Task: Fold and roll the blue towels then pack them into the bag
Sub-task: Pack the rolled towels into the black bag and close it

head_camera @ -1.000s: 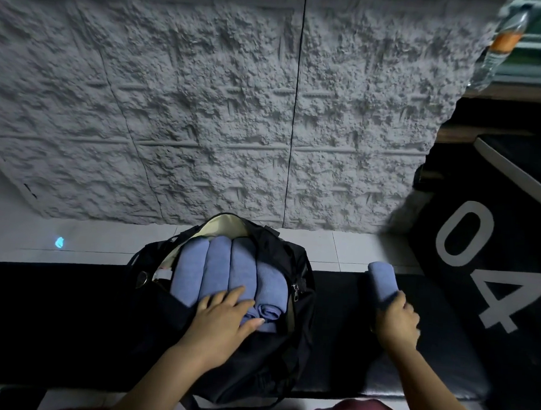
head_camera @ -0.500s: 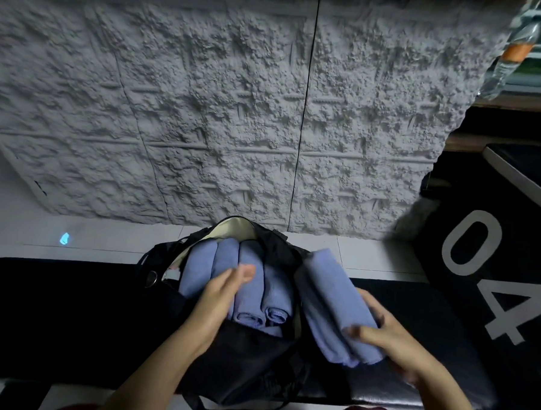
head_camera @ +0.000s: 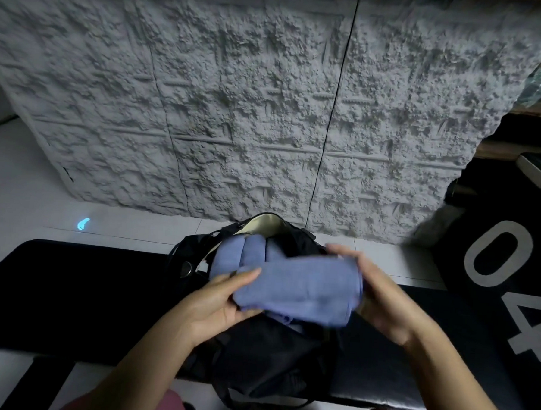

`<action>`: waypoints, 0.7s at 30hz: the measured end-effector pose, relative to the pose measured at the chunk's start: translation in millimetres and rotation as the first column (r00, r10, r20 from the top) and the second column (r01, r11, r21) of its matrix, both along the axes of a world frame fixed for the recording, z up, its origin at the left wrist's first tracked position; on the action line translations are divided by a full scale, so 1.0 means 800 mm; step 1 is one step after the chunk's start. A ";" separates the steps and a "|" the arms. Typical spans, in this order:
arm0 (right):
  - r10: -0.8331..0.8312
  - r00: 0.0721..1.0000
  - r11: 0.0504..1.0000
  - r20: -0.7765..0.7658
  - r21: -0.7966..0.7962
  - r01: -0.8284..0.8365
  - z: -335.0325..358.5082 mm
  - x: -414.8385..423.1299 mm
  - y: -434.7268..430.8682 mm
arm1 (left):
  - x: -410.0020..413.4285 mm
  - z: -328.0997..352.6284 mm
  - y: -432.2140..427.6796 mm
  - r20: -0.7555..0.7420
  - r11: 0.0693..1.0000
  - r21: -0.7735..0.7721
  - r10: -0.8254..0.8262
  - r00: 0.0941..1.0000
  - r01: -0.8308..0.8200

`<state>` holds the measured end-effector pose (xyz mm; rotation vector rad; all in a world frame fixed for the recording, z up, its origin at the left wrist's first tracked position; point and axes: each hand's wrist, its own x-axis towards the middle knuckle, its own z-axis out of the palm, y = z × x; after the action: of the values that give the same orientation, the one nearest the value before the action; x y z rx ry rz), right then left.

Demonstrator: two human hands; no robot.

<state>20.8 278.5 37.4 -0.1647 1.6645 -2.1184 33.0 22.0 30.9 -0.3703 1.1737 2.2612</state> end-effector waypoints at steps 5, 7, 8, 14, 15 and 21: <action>-0.076 0.963 0.989 0.258 -0.100 0.105 -0.019 0.016 -0.090 | 0.010 -0.015 0.043 -0.004 0.891 0.338 0.325 0.946 -0.305; -0.151 0.960 0.985 0.237 -0.045 0.166 -0.021 0.025 -0.122 | 0.019 -0.028 0.066 -0.130 0.899 0.172 0.427 0.895 -0.403; -0.195 0.949 0.975 0.246 -0.060 0.216 -0.021 0.026 -0.131 | 0.023 -0.034 0.071 -0.248 0.906 0.041 0.417 0.874 -0.421; -0.384 0.919 0.922 0.085 0.096 0.376 -0.046 0.003 -0.106 | 0.005 -0.058 -0.005 -0.497 0.206 -0.851 -0.613 0.614 -0.483; -0.384 0.923 0.907 -0.021 0.179 0.382 -0.049 -0.001 -0.100 | 0.004 -0.056 -0.020 -0.286 0.007 -0.903 -0.757 0.588 -0.429; -0.012 0.948 0.761 -0.319 0.612 0.216 -0.075 -0.016 -0.092 | 0.019 -0.057 -0.057 -0.280 0.115 -0.883 -0.907 0.315 -0.455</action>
<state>8.2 204.6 -22.8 -0.1731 2.5456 -1.5177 47.8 -23.2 -15.0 0.9611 2.9318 0.5360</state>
